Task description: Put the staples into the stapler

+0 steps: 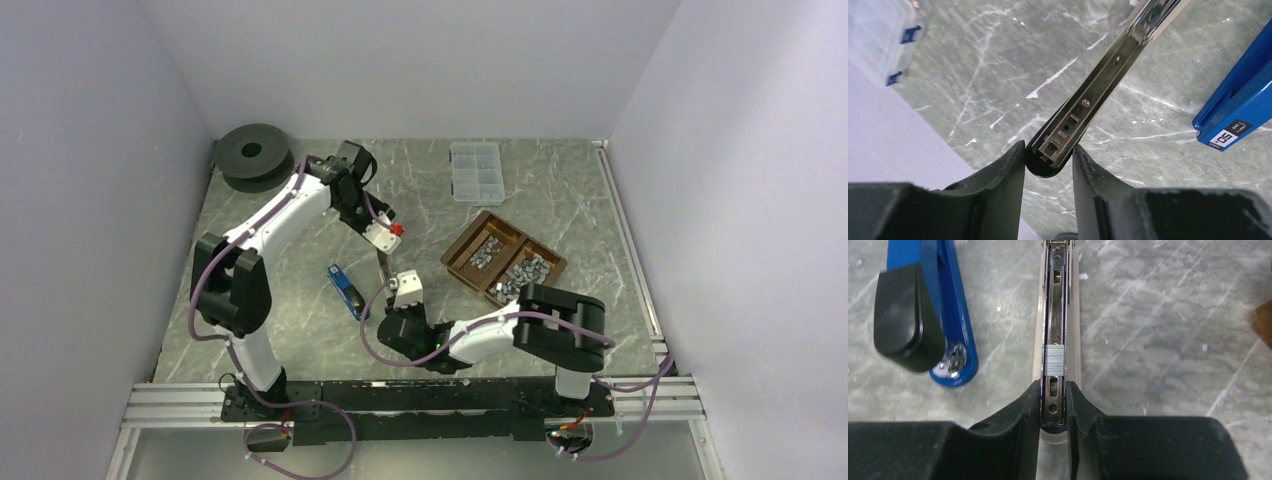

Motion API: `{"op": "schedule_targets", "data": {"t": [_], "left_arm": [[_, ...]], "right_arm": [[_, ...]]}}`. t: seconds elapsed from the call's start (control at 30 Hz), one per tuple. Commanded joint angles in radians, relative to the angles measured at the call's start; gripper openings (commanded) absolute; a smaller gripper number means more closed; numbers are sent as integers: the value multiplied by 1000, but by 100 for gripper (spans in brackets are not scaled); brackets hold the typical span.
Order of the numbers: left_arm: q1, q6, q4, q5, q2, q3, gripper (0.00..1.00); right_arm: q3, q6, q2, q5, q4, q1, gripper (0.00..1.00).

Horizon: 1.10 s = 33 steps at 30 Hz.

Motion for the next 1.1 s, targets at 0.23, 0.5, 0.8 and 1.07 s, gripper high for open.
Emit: {"op": "schedule_targets", "data": {"t": [0.23, 0.5, 0.8, 1.07], "left_arm": [[-83, -144, -229, 195, -77, -57, 31], [-93, -209, -235, 205, -137, -104, 34], [-91, -491, -217, 180, -138, 30, 75], [-46, -758, -236, 176, -151, 133, 89]], "right_arm": [[50, -105, 167, -105, 150, -132, 13], [24, -109, 154, -95, 196, -128, 22], [-1, -113, 78, -98, 194, -109, 49], [8, -93, 28, -76, 147, -81, 63]]}}
